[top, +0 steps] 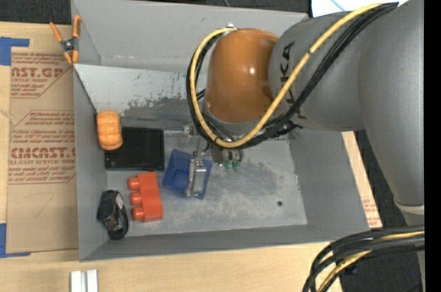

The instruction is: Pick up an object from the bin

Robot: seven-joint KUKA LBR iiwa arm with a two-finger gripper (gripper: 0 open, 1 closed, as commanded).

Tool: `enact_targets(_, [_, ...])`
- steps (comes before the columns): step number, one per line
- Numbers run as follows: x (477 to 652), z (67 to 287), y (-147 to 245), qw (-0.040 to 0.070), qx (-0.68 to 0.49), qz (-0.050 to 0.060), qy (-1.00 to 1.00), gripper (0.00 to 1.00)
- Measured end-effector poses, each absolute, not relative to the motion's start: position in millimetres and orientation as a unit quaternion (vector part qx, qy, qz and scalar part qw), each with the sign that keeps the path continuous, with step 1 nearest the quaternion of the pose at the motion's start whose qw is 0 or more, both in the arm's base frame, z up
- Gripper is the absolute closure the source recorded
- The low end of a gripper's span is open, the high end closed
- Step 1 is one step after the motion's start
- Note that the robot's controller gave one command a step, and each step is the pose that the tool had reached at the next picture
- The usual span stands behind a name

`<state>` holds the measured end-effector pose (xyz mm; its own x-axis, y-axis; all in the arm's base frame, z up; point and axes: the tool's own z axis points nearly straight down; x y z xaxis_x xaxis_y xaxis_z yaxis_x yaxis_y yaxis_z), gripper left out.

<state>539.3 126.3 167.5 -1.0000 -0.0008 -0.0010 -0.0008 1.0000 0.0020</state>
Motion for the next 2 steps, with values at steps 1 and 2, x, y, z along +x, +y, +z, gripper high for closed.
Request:
enact_targets(1, [539.3,167,126,0.001,-0.001,0.001,1.0,0.0])
enact_targets(2, [511.7,106,125,0.001,-0.059,0.001,0.998,0.0])
